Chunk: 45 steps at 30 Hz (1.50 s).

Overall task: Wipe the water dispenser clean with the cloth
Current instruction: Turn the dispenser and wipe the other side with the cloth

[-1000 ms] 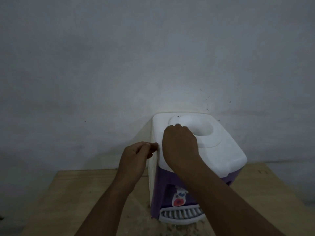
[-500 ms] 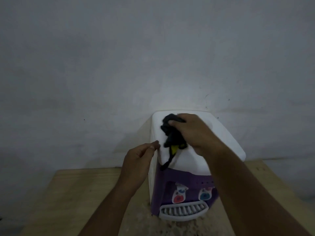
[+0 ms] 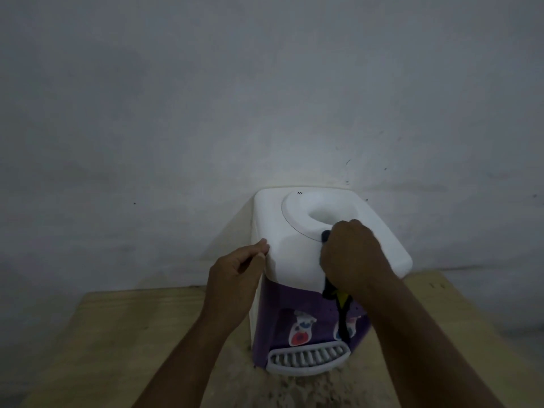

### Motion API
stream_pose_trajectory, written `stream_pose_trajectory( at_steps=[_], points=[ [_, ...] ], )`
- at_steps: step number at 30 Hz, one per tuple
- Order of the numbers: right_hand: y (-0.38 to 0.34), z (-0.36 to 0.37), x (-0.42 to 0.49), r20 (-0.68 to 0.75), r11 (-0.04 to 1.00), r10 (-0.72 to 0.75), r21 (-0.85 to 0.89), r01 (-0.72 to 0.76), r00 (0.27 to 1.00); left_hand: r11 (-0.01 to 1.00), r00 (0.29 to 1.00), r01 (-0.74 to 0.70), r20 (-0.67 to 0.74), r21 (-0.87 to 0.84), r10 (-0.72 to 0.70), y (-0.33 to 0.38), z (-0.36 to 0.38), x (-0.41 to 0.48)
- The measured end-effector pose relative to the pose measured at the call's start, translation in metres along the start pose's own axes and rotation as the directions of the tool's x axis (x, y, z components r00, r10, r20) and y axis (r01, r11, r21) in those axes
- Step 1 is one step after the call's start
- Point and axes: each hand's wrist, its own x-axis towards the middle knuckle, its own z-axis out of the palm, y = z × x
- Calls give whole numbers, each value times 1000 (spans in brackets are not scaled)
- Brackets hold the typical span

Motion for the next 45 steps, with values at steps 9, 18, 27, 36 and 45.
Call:
stream_pose_trajectory(
  at_steps=[9, 18, 27, 36, 45],
  points=[
    [-65, 5, 9, 37, 998, 9, 54, -11, 999, 910, 969, 234, 154, -342, -191, 6, -9, -1],
    [-109, 22, 25, 91, 816, -37, 578, -22, 995, 999, 965, -2, -262, -38, -8, 32, -28, -8],
    [-97, 19, -31, 268, 274, -81, 932, -237, 960, 995, 987, 14, -164, 97, 2, 50, -27, -23],
    [2, -9, -59, 206, 87, 123, 972, -217, 971, 967, 993, -112, -8, 228, 117, 57, 7, -21],
    [113, -15, -56, 61, 47, 444, 995, -91, 894, 557, 792, -610, 468, 564, 393, 75, 104, -6]
  ],
)
